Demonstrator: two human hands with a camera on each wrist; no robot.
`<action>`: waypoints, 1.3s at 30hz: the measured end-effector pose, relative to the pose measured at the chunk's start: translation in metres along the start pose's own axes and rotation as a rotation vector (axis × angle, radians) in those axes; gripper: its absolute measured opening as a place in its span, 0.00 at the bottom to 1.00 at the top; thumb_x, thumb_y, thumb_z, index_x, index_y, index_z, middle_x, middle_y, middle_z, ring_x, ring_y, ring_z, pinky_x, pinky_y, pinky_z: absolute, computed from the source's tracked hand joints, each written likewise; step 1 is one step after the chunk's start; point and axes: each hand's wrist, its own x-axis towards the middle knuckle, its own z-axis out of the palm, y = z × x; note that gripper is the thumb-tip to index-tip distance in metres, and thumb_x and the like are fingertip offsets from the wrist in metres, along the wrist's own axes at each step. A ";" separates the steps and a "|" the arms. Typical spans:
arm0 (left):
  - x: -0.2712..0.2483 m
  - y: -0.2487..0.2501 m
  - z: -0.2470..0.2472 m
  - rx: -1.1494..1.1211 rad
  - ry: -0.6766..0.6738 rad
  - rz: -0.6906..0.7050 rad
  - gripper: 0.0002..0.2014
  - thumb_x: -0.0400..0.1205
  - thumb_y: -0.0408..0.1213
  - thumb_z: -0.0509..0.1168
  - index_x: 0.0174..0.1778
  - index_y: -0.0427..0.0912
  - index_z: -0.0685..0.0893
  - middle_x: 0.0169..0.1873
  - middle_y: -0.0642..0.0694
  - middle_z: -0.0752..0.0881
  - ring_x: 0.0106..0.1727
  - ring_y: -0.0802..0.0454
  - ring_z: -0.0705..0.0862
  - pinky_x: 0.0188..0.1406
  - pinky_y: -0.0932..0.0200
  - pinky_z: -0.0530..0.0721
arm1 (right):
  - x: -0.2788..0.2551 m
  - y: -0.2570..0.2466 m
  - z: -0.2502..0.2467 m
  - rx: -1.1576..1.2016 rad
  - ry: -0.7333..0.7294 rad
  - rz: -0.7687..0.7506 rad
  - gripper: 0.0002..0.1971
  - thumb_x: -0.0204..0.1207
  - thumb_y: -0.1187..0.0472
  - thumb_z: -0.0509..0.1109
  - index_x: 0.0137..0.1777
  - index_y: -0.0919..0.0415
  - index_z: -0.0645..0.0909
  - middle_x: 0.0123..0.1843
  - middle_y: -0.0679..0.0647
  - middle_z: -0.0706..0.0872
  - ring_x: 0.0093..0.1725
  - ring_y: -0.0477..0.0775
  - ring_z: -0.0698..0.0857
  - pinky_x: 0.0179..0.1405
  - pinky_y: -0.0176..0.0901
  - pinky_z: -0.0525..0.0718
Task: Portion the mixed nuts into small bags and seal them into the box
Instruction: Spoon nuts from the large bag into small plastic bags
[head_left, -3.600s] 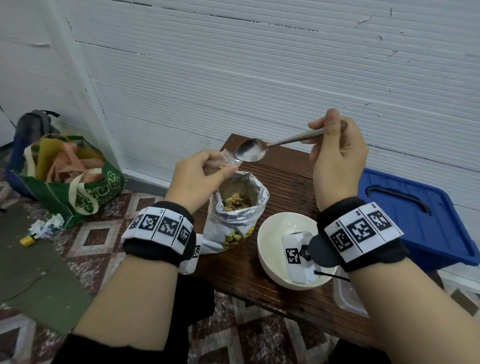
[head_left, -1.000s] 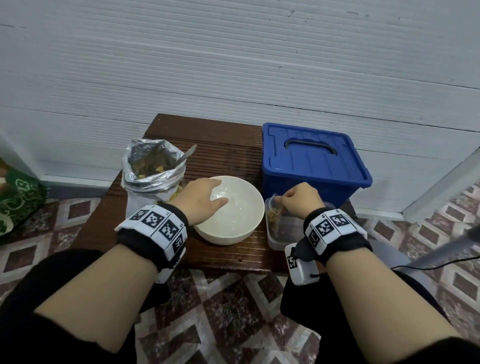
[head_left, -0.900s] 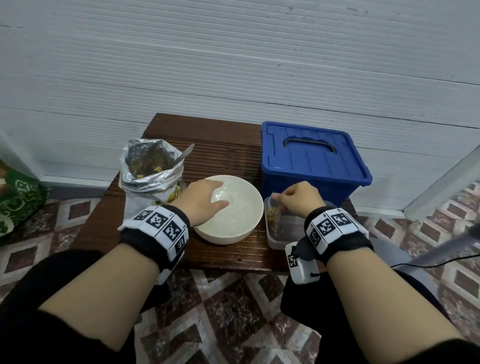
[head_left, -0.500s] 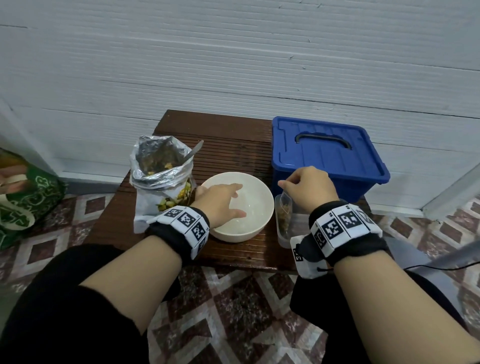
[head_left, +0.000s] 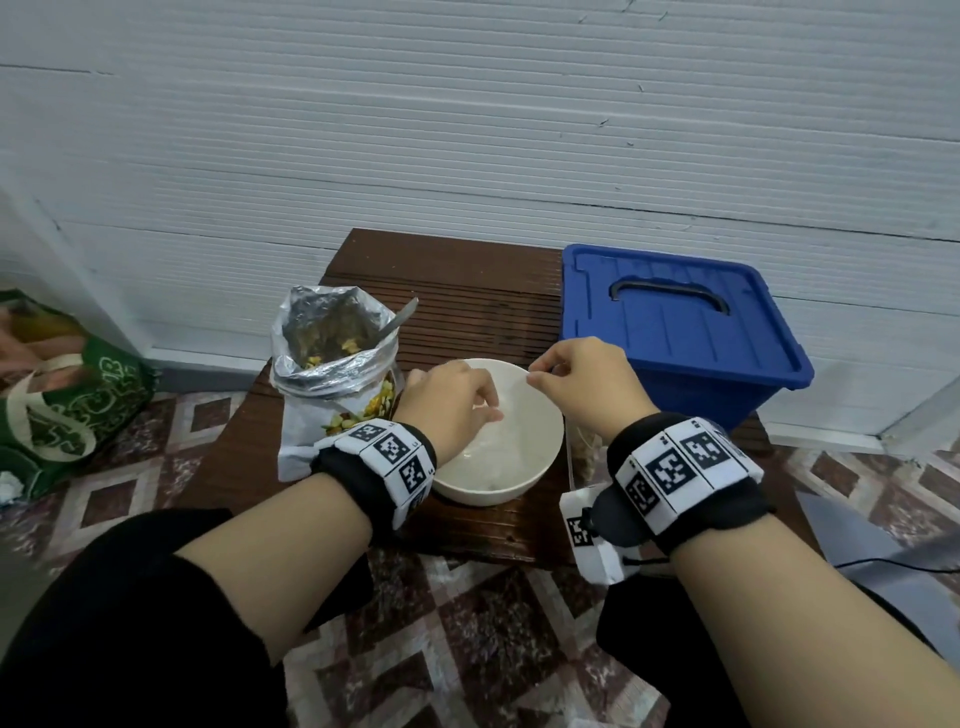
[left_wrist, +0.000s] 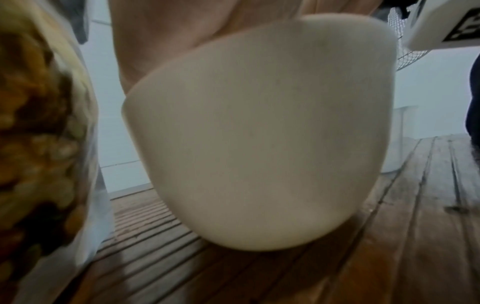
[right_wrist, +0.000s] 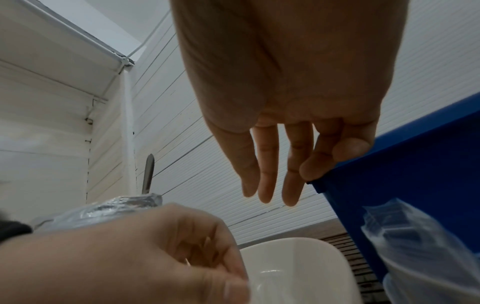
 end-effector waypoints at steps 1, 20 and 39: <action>0.001 0.000 -0.001 -0.036 0.036 0.002 0.07 0.80 0.50 0.67 0.48 0.52 0.83 0.50 0.55 0.79 0.56 0.54 0.78 0.63 0.51 0.68 | 0.001 0.000 0.000 0.005 -0.010 0.000 0.06 0.78 0.52 0.70 0.49 0.52 0.86 0.48 0.49 0.87 0.55 0.53 0.83 0.61 0.55 0.82; -0.001 0.012 -0.015 -0.673 0.293 -0.214 0.09 0.83 0.47 0.65 0.40 0.49 0.76 0.37 0.49 0.88 0.39 0.56 0.87 0.40 0.61 0.82 | -0.003 0.004 -0.015 0.517 0.072 0.133 0.09 0.79 0.57 0.70 0.43 0.63 0.85 0.41 0.53 0.89 0.43 0.49 0.85 0.38 0.38 0.79; -0.008 0.017 -0.018 -0.240 0.130 0.149 0.46 0.67 0.61 0.75 0.80 0.59 0.62 0.70 0.60 0.74 0.74 0.59 0.65 0.73 0.52 0.57 | -0.012 -0.004 -0.014 0.511 -0.044 0.116 0.04 0.74 0.59 0.75 0.40 0.58 0.87 0.39 0.50 0.90 0.49 0.47 0.85 0.57 0.48 0.81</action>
